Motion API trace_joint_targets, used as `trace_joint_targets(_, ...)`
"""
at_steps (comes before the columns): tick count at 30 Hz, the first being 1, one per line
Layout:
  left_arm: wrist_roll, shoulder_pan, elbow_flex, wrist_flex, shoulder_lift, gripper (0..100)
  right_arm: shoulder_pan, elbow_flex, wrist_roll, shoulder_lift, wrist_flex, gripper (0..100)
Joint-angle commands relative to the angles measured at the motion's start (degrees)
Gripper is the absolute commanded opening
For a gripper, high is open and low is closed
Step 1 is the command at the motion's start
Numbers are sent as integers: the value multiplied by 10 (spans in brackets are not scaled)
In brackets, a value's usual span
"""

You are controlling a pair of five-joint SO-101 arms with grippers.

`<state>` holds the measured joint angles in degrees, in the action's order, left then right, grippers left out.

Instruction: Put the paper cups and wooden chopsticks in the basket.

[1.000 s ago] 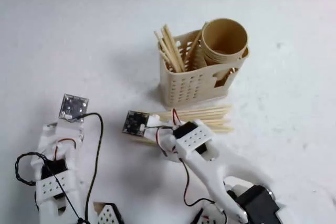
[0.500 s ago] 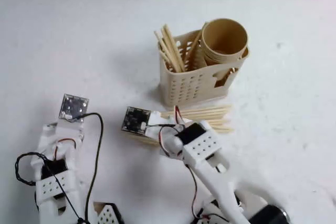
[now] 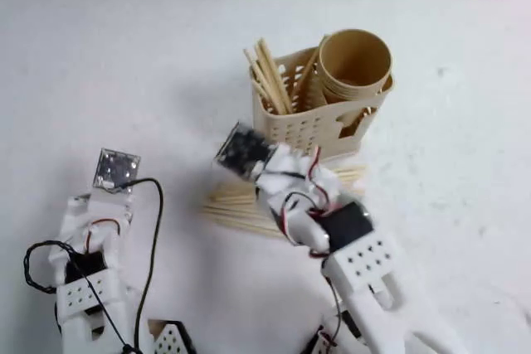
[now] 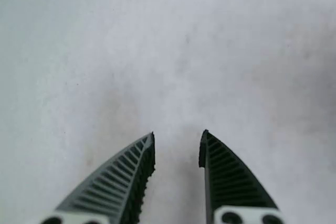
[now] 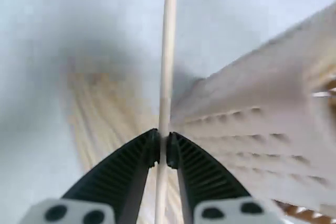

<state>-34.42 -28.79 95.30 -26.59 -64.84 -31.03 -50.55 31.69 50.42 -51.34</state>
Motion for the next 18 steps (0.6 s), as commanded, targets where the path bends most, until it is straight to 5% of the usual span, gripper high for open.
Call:
trace_joint_targets(1,3,8,-2,11,-7,155,7,81,-59,49,-1,15)
trace_joint_targets(10,3,8,-2,11,-7,155,7,302,-115,37,13,15)
trace_joint_targets(18,3,8,-2,11,-7,155,9,396,-111,-68,196,15)
